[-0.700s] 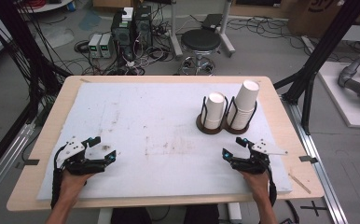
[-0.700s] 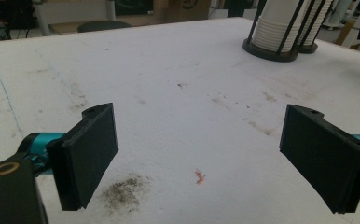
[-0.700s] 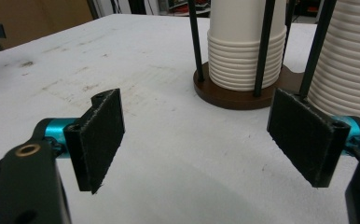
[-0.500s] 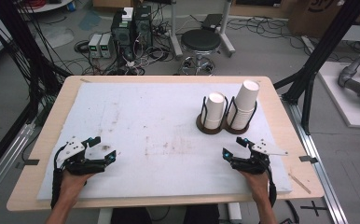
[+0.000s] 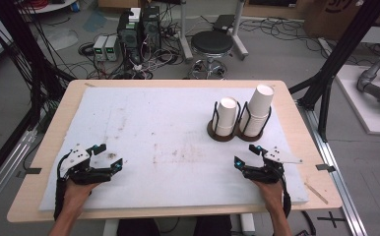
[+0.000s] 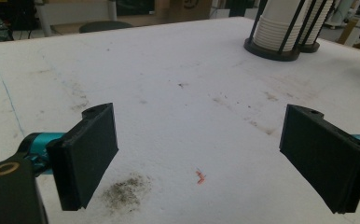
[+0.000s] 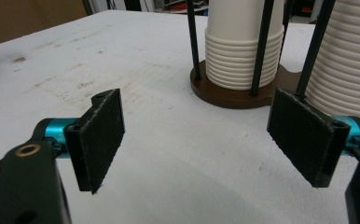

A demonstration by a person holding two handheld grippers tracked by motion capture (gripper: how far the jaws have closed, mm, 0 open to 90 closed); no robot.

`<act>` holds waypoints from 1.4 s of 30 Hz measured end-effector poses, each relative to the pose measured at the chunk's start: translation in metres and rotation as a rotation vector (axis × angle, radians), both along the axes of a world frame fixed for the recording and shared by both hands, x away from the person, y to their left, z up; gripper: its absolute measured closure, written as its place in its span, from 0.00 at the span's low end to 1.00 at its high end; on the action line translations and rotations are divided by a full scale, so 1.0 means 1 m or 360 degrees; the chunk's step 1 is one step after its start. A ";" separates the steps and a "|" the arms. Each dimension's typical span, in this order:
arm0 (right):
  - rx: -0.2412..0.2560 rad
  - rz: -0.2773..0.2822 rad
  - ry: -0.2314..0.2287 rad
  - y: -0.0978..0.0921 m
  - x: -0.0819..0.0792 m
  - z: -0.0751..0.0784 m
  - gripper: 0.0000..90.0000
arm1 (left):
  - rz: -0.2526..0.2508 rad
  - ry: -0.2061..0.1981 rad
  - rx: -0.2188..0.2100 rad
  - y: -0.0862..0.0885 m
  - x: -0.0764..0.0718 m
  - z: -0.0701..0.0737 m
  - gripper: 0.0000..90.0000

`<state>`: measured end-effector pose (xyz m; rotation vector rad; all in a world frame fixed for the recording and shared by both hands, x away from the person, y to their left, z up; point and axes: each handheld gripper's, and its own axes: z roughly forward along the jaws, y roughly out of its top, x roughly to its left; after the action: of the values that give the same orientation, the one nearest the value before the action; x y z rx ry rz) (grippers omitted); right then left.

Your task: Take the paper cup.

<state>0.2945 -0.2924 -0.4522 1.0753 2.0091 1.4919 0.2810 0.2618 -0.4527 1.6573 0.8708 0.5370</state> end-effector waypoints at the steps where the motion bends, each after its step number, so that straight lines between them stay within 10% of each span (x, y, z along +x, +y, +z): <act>1: 0.0001 0.0001 0.0006 0.000 0.000 0.000 0.22 | 0.0000 0.0000 0.0001 0.000 0.000 0.000 0.12; 25: 0.0007 0.0125 -0.0060 0.008 0.004 0.045 0.21 | -0.0005 0.0019 0.0004 0.000 0.001 0.000 0.12; 42: -0.0050 0.0162 -0.0164 -0.002 0.019 0.112 0.22 | -0.0007 0.0026 0.0021 -0.001 0.002 0.000 0.12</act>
<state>0.3140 -0.2946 -0.3399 0.8772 2.0355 1.5285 0.2829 0.2606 -0.4524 1.6773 0.8770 0.5282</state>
